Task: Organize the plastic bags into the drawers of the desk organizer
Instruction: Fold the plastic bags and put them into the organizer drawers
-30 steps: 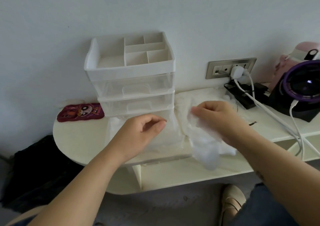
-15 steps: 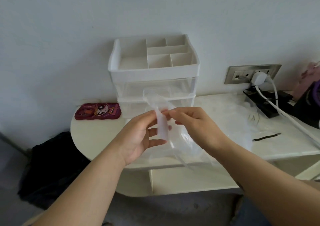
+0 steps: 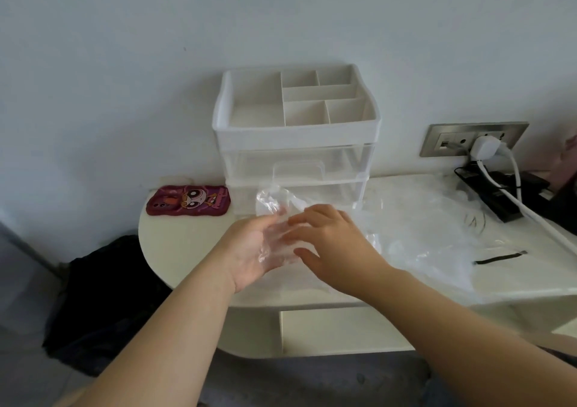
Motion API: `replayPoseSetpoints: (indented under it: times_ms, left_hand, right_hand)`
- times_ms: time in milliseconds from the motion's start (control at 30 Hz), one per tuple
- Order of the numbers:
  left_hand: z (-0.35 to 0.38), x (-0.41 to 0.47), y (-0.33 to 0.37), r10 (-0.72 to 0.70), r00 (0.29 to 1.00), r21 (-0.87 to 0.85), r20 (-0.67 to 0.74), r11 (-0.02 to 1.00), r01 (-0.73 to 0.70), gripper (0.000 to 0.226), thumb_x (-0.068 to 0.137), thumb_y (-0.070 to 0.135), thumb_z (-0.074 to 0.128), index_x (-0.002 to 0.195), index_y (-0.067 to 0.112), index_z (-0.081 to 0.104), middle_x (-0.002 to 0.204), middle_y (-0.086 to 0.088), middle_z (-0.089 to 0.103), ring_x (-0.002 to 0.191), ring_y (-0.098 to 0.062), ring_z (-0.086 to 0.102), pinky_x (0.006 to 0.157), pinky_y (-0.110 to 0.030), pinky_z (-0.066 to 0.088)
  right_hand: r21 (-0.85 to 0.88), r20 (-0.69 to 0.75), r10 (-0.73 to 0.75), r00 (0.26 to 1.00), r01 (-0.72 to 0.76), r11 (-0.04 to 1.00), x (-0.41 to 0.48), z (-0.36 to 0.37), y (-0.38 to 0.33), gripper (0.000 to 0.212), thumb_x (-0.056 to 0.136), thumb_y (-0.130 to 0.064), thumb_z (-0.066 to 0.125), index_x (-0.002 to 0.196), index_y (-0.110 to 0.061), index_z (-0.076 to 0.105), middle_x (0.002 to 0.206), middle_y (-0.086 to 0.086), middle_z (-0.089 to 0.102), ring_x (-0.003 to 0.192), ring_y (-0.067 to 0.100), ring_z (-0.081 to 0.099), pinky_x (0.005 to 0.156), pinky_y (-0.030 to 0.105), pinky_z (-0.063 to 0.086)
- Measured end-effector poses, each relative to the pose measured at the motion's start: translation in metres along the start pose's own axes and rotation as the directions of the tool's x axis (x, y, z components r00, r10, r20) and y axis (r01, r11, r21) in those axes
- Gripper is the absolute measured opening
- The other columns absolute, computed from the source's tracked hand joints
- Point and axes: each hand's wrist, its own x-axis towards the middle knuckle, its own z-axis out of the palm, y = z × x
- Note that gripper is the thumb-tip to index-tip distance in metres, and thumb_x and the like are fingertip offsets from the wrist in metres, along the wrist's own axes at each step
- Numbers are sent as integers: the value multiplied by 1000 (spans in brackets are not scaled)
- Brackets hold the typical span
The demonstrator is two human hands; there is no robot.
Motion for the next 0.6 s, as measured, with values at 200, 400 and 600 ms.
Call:
replayPoseSetpoints:
  times_ms: [200,400,600]
  left_hand:
    - [0,6,-4,-37,985,15,-171,999,40,24,100,13,39,104,11,63,88,-13,71,72,-26,63,34,-20,42]
    - [-1,8,-5,4,966,161,-258,986,39,18,97,10,49,88,4,63,85,-11,67,63,-20,63,51,-29,51]
    - [-20,-9,1,459,871,934,-173,357,-3,44,95,24,51,137,23,40,136,6,46,123,-14,47,97,-26,36]
  right_hand:
    - [-67,181,77,980,-66,996,3,18,5,37,99,-28,37,132,-33,52,136,-11,50,127,15,41,107,28,27]
    - [-160,396,160,904,-103,982,10,20,14,46,101,-41,25,142,-27,39,149,-1,35,141,21,22,116,39,17]
    - [-133,473,192,860,-146,980,19,22,15,47,99,-48,26,143,-33,37,158,2,17,145,22,10,117,42,6]
